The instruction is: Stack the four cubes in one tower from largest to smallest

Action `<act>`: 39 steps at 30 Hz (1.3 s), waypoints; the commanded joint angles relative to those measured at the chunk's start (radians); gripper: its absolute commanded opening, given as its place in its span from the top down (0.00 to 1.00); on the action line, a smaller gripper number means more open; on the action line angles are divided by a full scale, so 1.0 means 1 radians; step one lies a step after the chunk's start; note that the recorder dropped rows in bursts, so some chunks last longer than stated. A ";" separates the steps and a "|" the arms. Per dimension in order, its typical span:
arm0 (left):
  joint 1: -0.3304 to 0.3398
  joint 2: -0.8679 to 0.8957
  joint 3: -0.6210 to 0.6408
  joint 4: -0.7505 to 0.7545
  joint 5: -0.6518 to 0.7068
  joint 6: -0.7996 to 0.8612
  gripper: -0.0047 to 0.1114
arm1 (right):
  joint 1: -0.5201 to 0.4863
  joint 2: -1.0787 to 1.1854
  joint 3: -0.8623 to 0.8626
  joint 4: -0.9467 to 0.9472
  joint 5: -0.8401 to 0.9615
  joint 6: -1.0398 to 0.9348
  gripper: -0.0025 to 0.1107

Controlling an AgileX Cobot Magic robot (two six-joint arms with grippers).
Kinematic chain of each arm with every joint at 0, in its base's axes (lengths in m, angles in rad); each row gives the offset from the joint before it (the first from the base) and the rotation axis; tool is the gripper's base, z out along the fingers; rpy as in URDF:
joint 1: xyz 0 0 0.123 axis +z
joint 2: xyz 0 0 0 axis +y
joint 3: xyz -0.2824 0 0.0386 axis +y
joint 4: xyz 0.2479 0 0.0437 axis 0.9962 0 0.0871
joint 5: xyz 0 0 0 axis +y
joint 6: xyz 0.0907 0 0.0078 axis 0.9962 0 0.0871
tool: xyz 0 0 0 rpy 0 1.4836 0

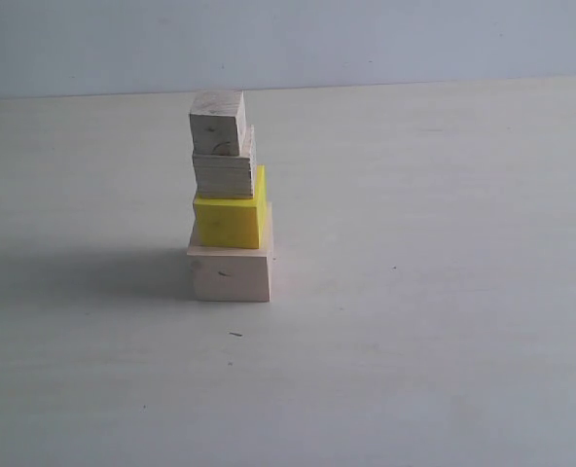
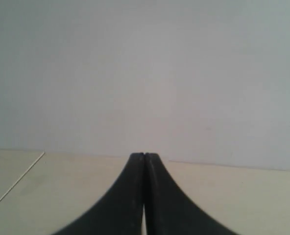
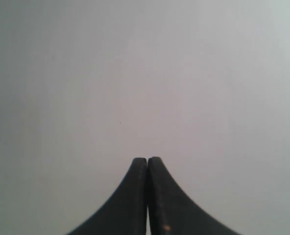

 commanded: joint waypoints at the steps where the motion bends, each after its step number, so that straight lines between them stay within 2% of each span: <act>1: 0.000 -0.043 0.113 0.051 -0.020 -0.076 0.96 | -0.002 -0.003 0.004 -0.002 0.000 0.004 0.98; 5: -0.015 -0.043 0.207 0.140 -0.040 -0.148 0.96 | -0.002 -0.003 0.004 -0.002 0.000 0.004 0.98; 10: -0.048 -0.071 0.332 0.166 -0.177 -0.179 0.96 | -0.002 -0.003 0.004 -0.002 0.000 0.004 0.98; 14: -0.066 -0.077 0.403 0.171 -0.185 -0.206 0.96 | -0.002 -0.003 0.004 -0.004 0.000 0.004 0.98; 20: -0.086 -0.077 0.466 0.262 -0.187 -0.259 0.96 | -0.002 -0.003 0.004 -0.004 0.000 0.004 0.98; 26: -0.102 -0.090 0.482 0.272 -0.154 -0.310 0.96 | -0.002 -0.003 0.004 -0.004 0.000 0.004 0.98; 32: -0.105 -0.090 0.482 0.337 -0.154 -0.310 0.96 | -0.002 -0.003 0.004 -0.004 0.000 0.004 0.98; 39: -0.105 -0.090 0.482 0.339 -0.154 -0.310 0.96 | -0.002 -0.003 0.004 -0.004 0.000 0.004 0.98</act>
